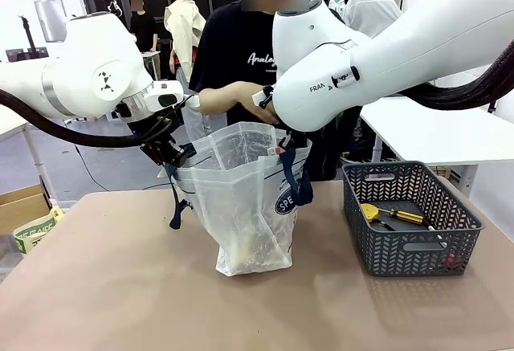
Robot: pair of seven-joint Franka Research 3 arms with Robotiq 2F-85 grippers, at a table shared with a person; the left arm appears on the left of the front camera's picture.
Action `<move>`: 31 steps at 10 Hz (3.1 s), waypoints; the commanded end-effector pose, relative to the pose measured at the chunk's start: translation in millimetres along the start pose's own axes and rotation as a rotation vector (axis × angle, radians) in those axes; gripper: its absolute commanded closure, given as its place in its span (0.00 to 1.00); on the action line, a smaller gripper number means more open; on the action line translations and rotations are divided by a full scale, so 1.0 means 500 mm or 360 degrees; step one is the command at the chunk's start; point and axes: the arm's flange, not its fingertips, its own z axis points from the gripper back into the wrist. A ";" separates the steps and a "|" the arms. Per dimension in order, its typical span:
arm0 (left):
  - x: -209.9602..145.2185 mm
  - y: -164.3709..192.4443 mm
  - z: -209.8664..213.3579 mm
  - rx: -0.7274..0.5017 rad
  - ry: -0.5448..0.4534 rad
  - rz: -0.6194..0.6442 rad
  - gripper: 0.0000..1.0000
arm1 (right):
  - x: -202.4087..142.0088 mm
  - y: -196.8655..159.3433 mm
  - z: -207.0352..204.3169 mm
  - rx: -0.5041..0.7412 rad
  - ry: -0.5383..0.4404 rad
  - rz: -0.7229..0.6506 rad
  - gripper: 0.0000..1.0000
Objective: Transfer purchased items from the store into the shopping bag.
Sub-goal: Move the Reusable shopping bag to the right side of the table.
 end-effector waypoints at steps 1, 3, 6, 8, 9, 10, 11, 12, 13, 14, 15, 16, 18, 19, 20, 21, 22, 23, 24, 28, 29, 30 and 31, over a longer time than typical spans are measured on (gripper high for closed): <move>-0.001 0.002 0.001 0.0003 -0.0002 0.0004 1.00 | 0.001 0.000 0.001 -0.0001 -0.0004 0.0002 1.00; -0.001 0.002 0.001 0.0003 -0.0002 0.0004 1.00 | 0.001 0.000 0.001 -0.0001 -0.0004 0.0002 1.00; -0.001 0.002 0.001 0.0003 -0.0002 0.0004 1.00 | -0.001 0.000 0.011 -0.0038 -0.0037 0.0004 1.00; -0.001 0.002 0.001 0.0003 -0.0002 0.0004 1.00 | -0.004 -0.003 0.013 -0.0068 -0.0118 0.0037 1.00; -0.001 0.002 0.001 0.0003 -0.0002 0.0004 1.00 | -0.001 -0.003 0.016 -0.0095 -0.0137 0.0045 1.00; -0.001 0.002 0.001 0.0003 -0.0002 0.0004 1.00 | 0.000 -0.002 0.017 -0.0125 -0.0151 0.0053 1.00; -0.001 0.002 0.001 0.0003 -0.0002 0.0004 1.00 | 0.000 -0.003 0.018 -0.0137 -0.0159 0.0054 1.00; -0.001 0.002 0.001 0.0003 -0.0002 0.0004 1.00 | -0.003 -0.004 0.017 -0.0161 -0.0164 0.0049 1.00; -0.001 0.002 0.001 0.0003 -0.0002 0.0004 1.00 | -0.003 -0.005 0.017 -0.0168 -0.0159 0.0044 1.00; -0.001 0.002 0.001 0.0003 -0.0002 0.0004 1.00 | -0.004 -0.005 0.017 -0.0173 -0.0163 0.0038 1.00; -0.001 0.002 0.001 0.0003 -0.0002 0.0004 1.00 | -0.004 -0.004 0.018 -0.0169 -0.0158 0.0024 1.00; -0.001 0.002 0.001 0.0003 -0.0002 0.0004 1.00 | -0.004 -0.005 0.017 -0.0145 -0.0140 0.0005 1.00; -0.001 0.002 0.001 0.0003 -0.0002 0.0004 1.00 | 0.012 -0.006 0.015 -0.0099 -0.0111 0.0058 1.00; -0.001 0.002 0.001 0.0003 -0.0002 0.0004 1.00 | 0.012 -0.006 0.015 -0.0099 -0.0111 0.0058 1.00; -0.001 0.002 0.001 0.0003 -0.0002 0.0004 1.00 | 0.012 -0.006 0.015 -0.0099 -0.0111 0.0058 1.00; -0.001 0.002 0.001 0.0003 -0.0002 0.0004 1.00 | 0.012 -0.006 0.015 -0.0099 -0.0111 0.0058 1.00; -0.001 0.002 0.001 0.0003 -0.0002 0.0004 1.00 | 0.012 -0.006 0.015 -0.0099 -0.0111 0.0058 1.00; -0.001 0.002 0.001 0.0003 -0.0002 0.0004 1.00 | 0.012 -0.006 0.015 -0.0099 -0.0111 0.0058 1.00; -0.001 0.002 0.001 0.0003 -0.0002 0.0004 1.00 | 0.012 -0.006 0.015 -0.0099 -0.0111 0.0058 1.00; -0.001 0.002 0.001 0.0003 -0.0002 0.0004 1.00 | 0.012 -0.006 0.015 -0.0099 -0.0111 0.0058 1.00; -0.001 0.002 0.001 0.0003 -0.0002 0.0004 1.00 | 0.012 -0.006 0.015 -0.0099 -0.0111 0.0058 1.00; -0.001 0.002 0.001 0.0003 -0.0002 0.0004 1.00 | 0.012 -0.006 0.015 -0.0099 -0.0111 0.0058 1.00; -0.001 0.002 0.001 0.0003 -0.0002 0.0004 1.00 | 0.012 -0.006 0.015 -0.0099 -0.0111 0.0058 1.00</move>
